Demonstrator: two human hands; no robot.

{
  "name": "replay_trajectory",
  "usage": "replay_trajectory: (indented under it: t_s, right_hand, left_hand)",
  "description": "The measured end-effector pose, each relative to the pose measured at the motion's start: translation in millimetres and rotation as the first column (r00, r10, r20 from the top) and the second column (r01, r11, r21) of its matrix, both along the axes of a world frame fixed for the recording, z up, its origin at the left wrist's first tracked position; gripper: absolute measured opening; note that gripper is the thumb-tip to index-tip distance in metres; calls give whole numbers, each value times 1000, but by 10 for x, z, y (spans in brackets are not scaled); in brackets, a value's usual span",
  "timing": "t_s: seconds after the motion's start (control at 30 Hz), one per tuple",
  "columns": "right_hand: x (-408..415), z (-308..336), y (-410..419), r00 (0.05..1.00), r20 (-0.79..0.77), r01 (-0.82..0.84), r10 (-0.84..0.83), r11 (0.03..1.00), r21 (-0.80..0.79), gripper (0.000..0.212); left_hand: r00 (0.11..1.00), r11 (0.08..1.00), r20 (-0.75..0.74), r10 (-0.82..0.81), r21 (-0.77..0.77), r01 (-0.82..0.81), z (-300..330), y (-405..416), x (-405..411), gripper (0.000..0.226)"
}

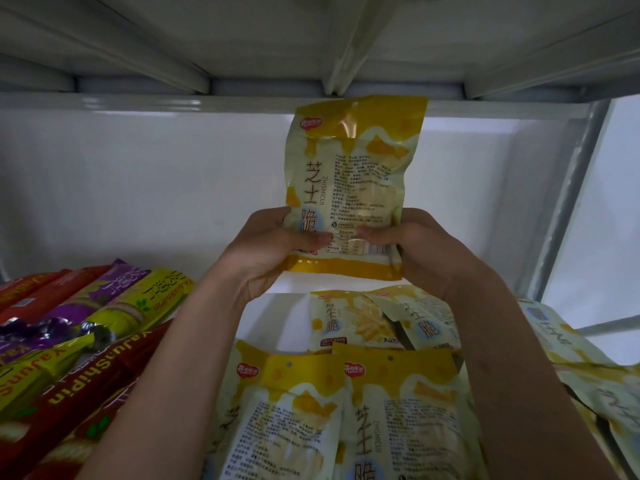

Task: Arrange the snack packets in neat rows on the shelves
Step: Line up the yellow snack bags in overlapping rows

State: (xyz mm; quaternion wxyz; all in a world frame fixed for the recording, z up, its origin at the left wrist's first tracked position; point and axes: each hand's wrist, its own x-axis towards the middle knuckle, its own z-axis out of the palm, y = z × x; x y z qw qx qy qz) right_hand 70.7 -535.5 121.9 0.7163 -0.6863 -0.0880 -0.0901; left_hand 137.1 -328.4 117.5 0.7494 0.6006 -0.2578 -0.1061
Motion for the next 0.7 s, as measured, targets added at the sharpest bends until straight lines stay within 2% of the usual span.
replay_trajectory:
  t_s: [0.13, 0.27, 0.37, 0.57, 0.7]
  right_hand:
    - [14, 6, 6, 999, 39, 28, -33, 994, 109, 33]
    - [16, -7, -24, 997, 28, 68, -72, 990, 120, 43]
    - [4, 3, -17, 998, 21, 54, -57, 992, 112, 49]
    - [13, -15, 8, 1000, 28, -1, -2, 995, 103, 37]
    - [17, -13, -9, 989, 66, 126, -132, 988, 88, 30]
  left_hand:
    - [1000, 998, 12, 1, 58, -2, -1, 1, -4, 43]
    - [994, 993, -30, -106, 41, 108, 11, -6, -47, 50]
    - [994, 995, -46, -97, 13, 98, 19, -16, -59, 50]
    - [1000, 999, 15, 12, 48, -13, 8, 8, -25, 55]
    - [1000, 1000, 20, 7, 28, -7, -3, 11, -8, 54]
